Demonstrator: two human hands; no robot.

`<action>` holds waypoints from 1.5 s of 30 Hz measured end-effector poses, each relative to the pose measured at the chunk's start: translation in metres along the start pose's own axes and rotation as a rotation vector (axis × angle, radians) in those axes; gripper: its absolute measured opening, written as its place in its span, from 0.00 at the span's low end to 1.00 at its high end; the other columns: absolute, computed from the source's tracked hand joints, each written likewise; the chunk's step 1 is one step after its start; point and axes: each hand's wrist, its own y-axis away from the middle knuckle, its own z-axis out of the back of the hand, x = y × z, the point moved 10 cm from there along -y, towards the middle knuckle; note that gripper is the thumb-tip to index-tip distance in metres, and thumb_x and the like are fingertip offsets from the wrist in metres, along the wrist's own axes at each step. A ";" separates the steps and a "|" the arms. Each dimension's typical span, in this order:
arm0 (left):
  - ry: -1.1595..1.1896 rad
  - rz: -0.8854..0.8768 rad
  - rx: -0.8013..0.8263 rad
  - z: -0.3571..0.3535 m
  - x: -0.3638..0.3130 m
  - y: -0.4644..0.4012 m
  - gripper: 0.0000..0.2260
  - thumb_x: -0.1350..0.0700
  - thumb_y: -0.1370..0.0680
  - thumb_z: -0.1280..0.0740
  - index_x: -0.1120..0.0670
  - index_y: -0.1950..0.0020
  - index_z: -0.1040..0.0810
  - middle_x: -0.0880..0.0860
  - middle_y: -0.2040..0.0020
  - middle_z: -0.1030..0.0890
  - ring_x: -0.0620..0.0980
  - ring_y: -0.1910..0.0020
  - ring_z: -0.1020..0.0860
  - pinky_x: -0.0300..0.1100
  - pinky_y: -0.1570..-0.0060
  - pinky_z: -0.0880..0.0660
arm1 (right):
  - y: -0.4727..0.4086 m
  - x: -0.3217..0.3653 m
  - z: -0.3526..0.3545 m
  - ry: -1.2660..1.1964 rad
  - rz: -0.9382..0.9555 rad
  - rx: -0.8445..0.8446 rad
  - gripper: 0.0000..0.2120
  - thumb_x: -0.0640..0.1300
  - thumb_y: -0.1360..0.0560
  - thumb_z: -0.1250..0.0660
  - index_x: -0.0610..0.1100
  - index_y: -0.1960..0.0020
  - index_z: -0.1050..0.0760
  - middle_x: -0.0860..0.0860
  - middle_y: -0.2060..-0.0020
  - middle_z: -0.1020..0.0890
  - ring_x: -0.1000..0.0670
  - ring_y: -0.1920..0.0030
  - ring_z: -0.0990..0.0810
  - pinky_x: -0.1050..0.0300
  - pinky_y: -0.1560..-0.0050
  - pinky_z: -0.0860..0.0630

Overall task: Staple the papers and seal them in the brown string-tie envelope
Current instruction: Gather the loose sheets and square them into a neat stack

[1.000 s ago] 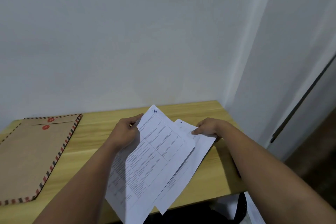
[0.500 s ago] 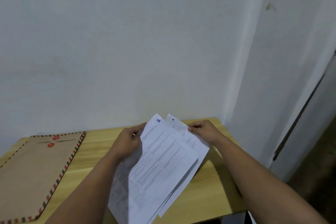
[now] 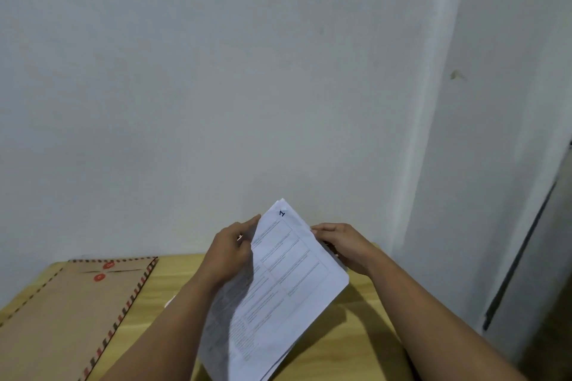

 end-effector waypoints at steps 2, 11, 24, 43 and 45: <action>-0.018 -0.010 -0.015 0.002 -0.003 -0.001 0.28 0.66 0.21 0.39 0.37 0.30 0.25 0.48 0.49 0.17 0.36 0.50 0.22 0.23 0.52 0.31 | 0.000 0.003 -0.004 -0.008 -0.001 0.028 0.10 0.44 0.17 0.32 0.47 0.41 0.13 0.49 0.45 0.11 0.45 0.42 0.13 0.49 0.39 0.19; -0.042 -0.014 -0.051 0.004 0.006 -0.007 0.23 0.61 0.18 0.37 0.39 0.29 0.25 0.50 0.48 0.18 0.41 0.47 0.21 0.22 0.52 0.31 | 0.004 0.019 -0.016 0.013 0.077 0.070 0.10 0.47 0.20 0.27 0.47 0.42 0.13 0.46 0.45 0.11 0.45 0.46 0.12 0.49 0.43 0.19; -0.026 0.029 0.013 -0.018 0.033 0.001 0.26 0.63 0.19 0.39 0.36 0.30 0.25 0.50 0.49 0.18 0.47 0.47 0.20 0.41 0.44 0.24 | -0.001 -0.002 -0.017 0.160 0.137 0.018 0.14 0.33 0.23 0.27 0.42 0.39 0.17 0.42 0.52 0.11 0.49 0.55 0.12 0.58 0.52 0.19; 0.050 0.200 0.154 -0.023 0.092 0.028 0.31 0.73 0.23 0.43 0.38 0.40 0.19 0.26 0.43 0.21 0.25 0.38 0.27 0.22 0.43 0.30 | -0.025 -0.137 0.009 0.271 -0.278 -0.110 0.18 0.33 0.23 0.28 0.37 0.34 0.25 0.42 0.63 0.16 0.50 0.70 0.19 0.64 0.74 0.30; 0.068 0.219 0.155 -0.020 0.100 0.029 0.27 0.73 0.22 0.42 0.45 0.37 0.18 0.30 0.42 0.20 0.27 0.38 0.25 0.22 0.45 0.30 | -0.035 -0.134 -0.005 0.396 -0.239 -0.074 0.21 0.38 0.25 0.23 0.39 0.35 0.23 0.47 0.65 0.17 0.56 0.72 0.19 0.66 0.70 0.27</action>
